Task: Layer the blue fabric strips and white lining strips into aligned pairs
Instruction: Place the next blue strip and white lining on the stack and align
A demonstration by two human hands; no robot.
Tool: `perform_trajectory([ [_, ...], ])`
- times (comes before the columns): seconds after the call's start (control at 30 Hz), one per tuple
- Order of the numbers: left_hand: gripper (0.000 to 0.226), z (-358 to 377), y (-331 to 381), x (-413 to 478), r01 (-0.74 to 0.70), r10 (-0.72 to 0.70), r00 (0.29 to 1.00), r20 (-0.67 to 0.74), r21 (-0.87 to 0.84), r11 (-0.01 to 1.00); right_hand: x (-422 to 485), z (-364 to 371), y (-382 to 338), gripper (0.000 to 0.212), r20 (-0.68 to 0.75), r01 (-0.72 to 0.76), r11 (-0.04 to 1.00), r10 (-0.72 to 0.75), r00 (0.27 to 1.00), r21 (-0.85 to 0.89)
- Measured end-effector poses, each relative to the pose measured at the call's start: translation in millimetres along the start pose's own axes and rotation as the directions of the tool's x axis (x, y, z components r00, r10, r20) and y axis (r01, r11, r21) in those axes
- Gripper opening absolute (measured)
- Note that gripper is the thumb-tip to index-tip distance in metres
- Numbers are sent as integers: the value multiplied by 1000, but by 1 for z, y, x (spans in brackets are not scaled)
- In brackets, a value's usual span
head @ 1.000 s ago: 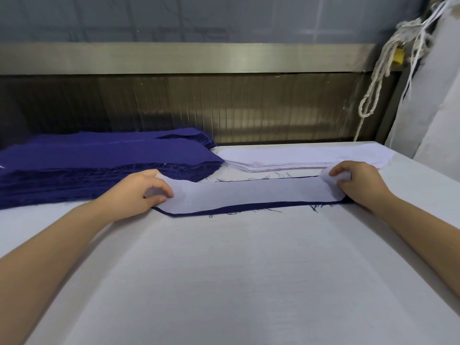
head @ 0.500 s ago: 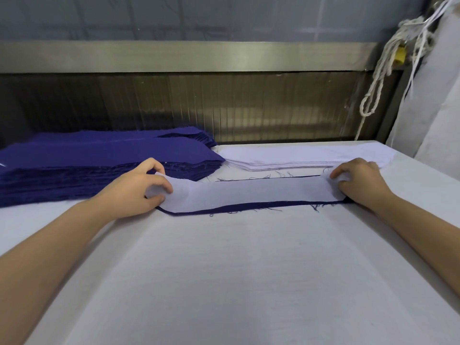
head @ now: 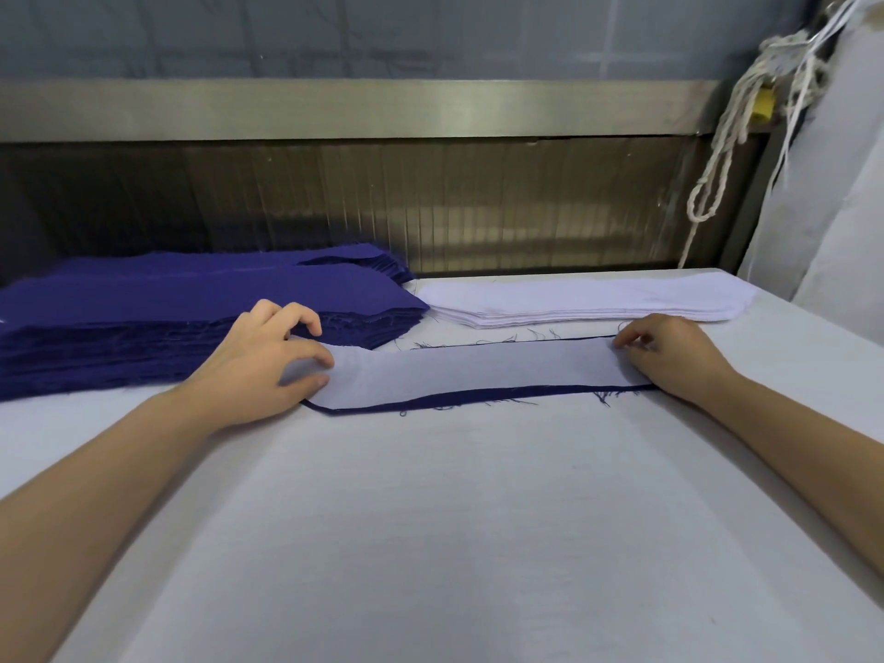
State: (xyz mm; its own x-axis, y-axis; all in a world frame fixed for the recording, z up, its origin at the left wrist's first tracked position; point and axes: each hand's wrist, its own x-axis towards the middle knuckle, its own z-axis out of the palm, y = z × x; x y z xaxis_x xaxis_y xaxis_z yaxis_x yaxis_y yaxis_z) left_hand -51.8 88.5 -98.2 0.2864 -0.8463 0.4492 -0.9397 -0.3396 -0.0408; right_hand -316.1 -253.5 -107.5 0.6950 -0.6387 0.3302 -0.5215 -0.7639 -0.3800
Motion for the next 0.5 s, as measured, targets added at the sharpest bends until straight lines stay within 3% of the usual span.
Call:
perform_trajectory([
  [0.17,19,-2,9,13,-29,30,995,-100,11,1000,7,3,-18,21,-40,56,998,-56,998,-21],
  [0.3,15,-4,22,32,-89,100,986,-135,83,993,20,16,-47,29,-2,195,977,-196,981,-90],
  [0.5,22,7,43,70,-23,19,990,-139,-29,999,44,46,-95,35,11,261,954,-262,965,-147],
])
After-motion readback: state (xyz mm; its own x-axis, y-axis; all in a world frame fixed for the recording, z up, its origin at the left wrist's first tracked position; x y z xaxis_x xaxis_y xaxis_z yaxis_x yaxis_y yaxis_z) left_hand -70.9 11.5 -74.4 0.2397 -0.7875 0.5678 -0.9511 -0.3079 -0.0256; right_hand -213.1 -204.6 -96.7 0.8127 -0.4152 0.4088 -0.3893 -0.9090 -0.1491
